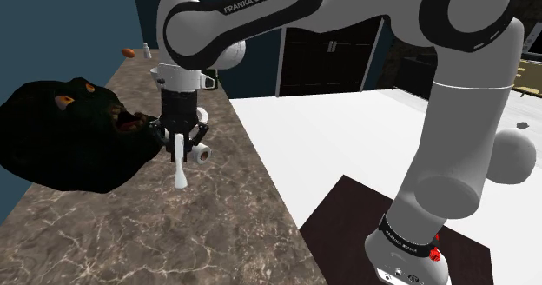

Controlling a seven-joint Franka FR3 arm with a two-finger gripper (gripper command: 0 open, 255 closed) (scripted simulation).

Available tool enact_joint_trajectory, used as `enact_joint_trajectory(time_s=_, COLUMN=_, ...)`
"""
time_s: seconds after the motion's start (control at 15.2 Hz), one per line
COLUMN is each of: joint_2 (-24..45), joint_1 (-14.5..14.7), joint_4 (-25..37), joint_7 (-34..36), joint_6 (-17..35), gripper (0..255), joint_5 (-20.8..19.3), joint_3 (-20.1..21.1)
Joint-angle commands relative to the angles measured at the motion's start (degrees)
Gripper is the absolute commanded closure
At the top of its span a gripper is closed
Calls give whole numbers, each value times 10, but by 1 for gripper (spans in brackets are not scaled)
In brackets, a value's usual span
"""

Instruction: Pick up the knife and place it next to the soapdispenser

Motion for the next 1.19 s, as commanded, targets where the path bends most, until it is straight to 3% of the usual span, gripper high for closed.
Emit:
enact_joint_trajectory(time_s=0.0, joint_2=-6, joint_1=-1, joint_4=10, joint_7=2, joint_6=-15, gripper=255, joint_5=2, joint_3=0)
enact_joint_trajectory(time_s=1.12, joint_2=-25, joint_1=-3, joint_4=117, joint_7=22, joint_6=-138, gripper=255, joint_5=3, joint_3=2)
